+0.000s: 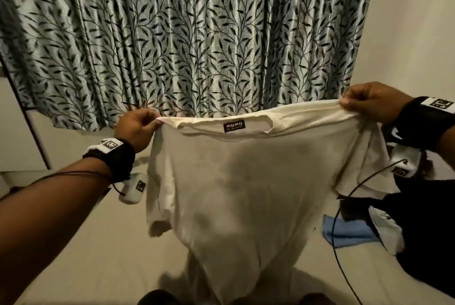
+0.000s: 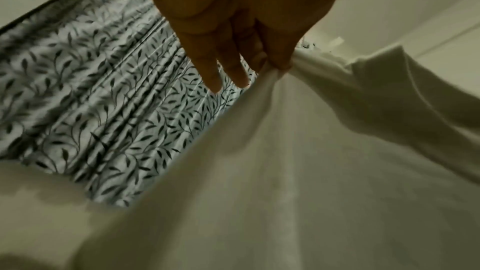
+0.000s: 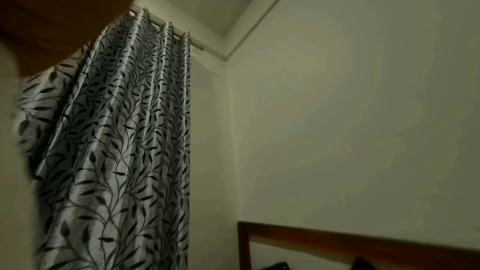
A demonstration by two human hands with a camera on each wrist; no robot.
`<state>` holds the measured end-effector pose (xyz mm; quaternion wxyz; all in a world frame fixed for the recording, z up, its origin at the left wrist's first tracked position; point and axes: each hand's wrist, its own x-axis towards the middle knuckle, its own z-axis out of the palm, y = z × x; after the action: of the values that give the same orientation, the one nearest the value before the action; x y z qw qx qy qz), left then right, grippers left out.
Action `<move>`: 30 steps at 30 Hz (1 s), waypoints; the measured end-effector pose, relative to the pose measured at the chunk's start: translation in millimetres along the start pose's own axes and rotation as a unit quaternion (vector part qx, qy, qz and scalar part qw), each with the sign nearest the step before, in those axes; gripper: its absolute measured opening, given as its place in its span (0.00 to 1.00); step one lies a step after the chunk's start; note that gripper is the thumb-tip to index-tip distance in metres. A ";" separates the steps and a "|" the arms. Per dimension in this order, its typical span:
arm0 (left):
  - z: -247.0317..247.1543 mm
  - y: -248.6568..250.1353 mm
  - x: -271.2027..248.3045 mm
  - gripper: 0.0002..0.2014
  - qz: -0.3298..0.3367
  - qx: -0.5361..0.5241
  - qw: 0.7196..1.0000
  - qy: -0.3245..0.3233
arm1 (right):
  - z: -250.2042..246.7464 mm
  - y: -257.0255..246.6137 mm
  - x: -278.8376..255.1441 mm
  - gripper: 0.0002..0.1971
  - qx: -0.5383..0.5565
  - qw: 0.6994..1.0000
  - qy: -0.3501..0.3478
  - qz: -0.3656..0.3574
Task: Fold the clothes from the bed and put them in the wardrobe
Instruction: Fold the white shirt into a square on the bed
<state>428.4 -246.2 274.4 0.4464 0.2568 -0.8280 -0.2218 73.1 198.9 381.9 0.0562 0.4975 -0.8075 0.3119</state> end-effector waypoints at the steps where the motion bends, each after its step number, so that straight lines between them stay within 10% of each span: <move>1: 1.7 2.7 1.4 0.04 -0.019 -0.036 0.999 -0.003 | 1.9 3.5 -0.2 0.36 0.021 0.999 0.027 0.007; 7: -35.6 80.1 33.4 0.11 0.091 -0.148 0.982 0.070 | 3.8 -10.6 9.5 0.15 0.046 0.960 0.273 0.037; 10: -67.3 86.5 50.7 0.20 0.114 0.103 0.979 -0.131 | -12.2 -20.0 1.7 0.24 -0.029 0.986 0.166 -0.012; 12: -74.3 68.5 52.6 0.30 0.065 0.391 0.879 -0.265 | -16.6 -22.4 -10.0 0.28 -0.137 0.990 0.031 0.003; 13: -77.1 53.8 56.2 0.31 0.045 0.416 0.861 -0.288 | -16.7 -23.1 -14.9 0.26 -0.163 0.986 -0.015 0.015; 15: -83.4 30.2 54.7 0.37 0.006 0.272 0.912 -0.306 | -18.7 -22.6 -21.4 0.17 -0.132 0.990 -0.039 0.017; 18: -84.4 25.8 48.8 0.30 -0.036 -0.020 0.982 -0.187 | -29.8 -12.7 -27.0 0.14 -0.056 0.998 0.023 0.020; 24: -124.2 60.8 75.3 0.21 0.130 -0.057 0.986 0.085 | -69.0 11.6 -19.5 0.30 0.000 0.977 0.210 0.023; 26: -118.1 60.3 76.5 0.27 0.112 0.102 0.988 0.025 | -55.3 13.8 -11.4 0.29 -0.039 0.980 0.193 0.012; 28: -100.7 57.8 64.2 0.31 0.084 0.356 0.924 -0.111 | -29.5 8.8 -8.8 0.26 -0.118 0.986 0.113 0.006; 30: -94.3 52.1 61.3 0.28 0.094 0.348 0.925 -0.117 | -18.1 5.4 -7.4 0.23 -0.137 0.986 0.099 0.013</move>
<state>468.2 -257.3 391.3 0.2478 0.2890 -0.9198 0.0955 68.3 216.3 391.0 0.1988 0.4411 -0.8396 0.2470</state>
